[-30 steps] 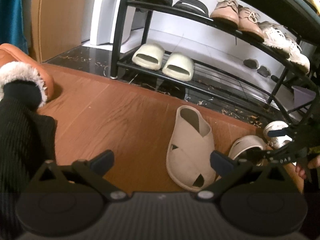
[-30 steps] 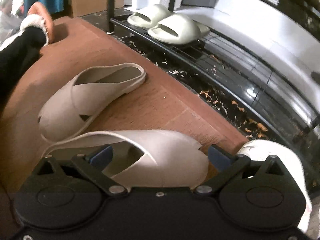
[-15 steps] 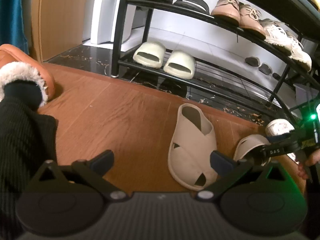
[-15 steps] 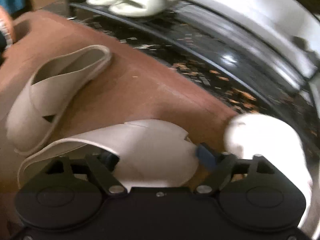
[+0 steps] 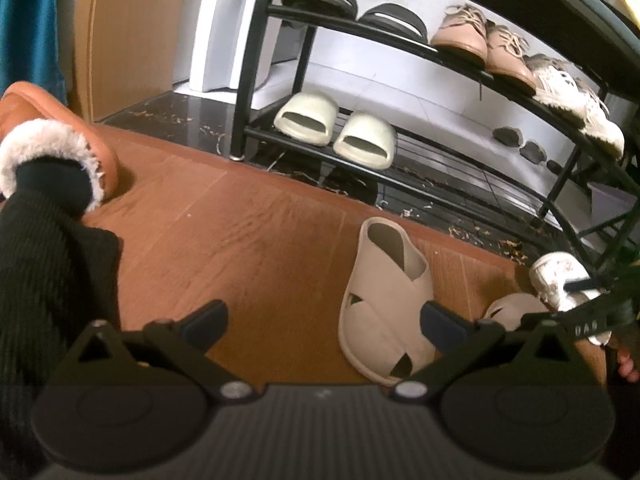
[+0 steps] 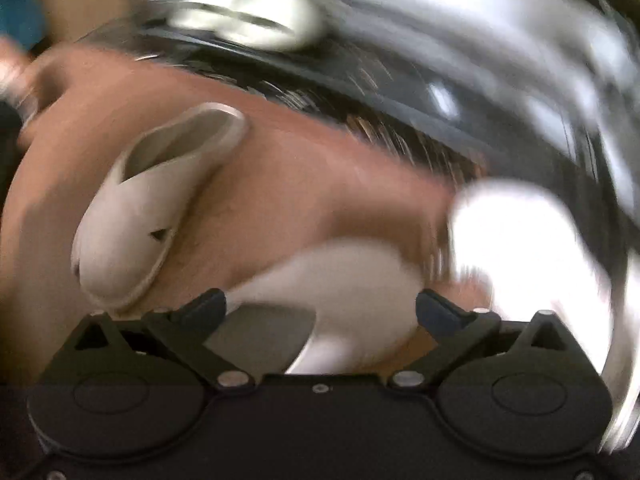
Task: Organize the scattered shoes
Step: 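Lift and turn the beige slipper with the right gripper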
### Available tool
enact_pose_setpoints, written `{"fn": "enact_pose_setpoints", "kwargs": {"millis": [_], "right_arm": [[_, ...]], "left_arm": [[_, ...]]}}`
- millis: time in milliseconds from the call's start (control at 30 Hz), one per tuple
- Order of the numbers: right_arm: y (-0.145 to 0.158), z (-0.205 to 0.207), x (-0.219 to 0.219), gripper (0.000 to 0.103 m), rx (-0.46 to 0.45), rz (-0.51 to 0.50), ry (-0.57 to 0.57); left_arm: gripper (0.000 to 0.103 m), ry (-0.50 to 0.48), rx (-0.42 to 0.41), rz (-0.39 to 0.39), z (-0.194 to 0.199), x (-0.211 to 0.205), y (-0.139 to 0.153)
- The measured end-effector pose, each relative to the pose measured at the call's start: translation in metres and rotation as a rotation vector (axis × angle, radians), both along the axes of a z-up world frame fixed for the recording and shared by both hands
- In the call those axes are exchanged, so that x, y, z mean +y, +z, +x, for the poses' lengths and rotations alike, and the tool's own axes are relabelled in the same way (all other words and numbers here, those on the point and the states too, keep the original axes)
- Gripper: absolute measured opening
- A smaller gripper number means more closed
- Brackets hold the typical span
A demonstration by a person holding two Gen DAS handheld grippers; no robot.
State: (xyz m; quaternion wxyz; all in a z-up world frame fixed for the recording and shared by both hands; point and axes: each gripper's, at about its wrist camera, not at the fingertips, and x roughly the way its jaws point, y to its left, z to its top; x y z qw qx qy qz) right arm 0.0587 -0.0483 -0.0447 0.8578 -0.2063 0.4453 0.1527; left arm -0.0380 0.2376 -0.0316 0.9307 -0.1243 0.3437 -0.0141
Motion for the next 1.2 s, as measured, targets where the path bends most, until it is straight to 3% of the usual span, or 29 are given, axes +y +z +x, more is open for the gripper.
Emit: {"fn": "enact_pose_setpoints", "kwargs": {"millis": [133, 367, 467, 667, 900, 1000, 1067, 1200], "right_arm": [[-0.008, 0.01, -0.006, 0.103, 0.02, -0.045, 0.171], [-0.003, 0.013, -0.016, 0.103, 0.022, -0.019, 0.317], [-0.007, 0.016, -0.023, 0.103, 0.079, 0.011, 0.344], [-0.029, 0.034, -0.028, 0.103, 0.134, 0.028, 0.285], [-0.056, 0.062, -0.036, 0.103, 0.245, 0.029, 0.129], [-0.059, 0.065, -0.038, 0.098, 0.268, 0.041, 0.067], [-0.056, 0.063, -0.035, 0.089, 0.275, 0.028, 0.003], [-0.048, 0.053, -0.038, 0.089, 0.285, 0.035, -0.177]], "left_arm": [[0.102, -0.01, 0.001, 0.011, 0.0, -0.002, 0.0], [0.102, -0.01, 0.018, 0.005, 0.004, -0.002, -0.003], [0.102, -0.018, 0.029, 0.001, 0.007, -0.005, -0.005], [0.102, -0.025, 0.033, 0.029, 0.006, -0.008, -0.006], [0.102, -0.006, 0.044, 0.02, 0.007, -0.005, -0.007], [0.102, -0.01, 0.039, 0.025, 0.007, -0.006, -0.007], [0.102, -0.01, 0.035, 0.019, 0.006, -0.005, -0.006], [0.102, -0.008, 0.028, 0.008, 0.005, -0.004, -0.005]]}}
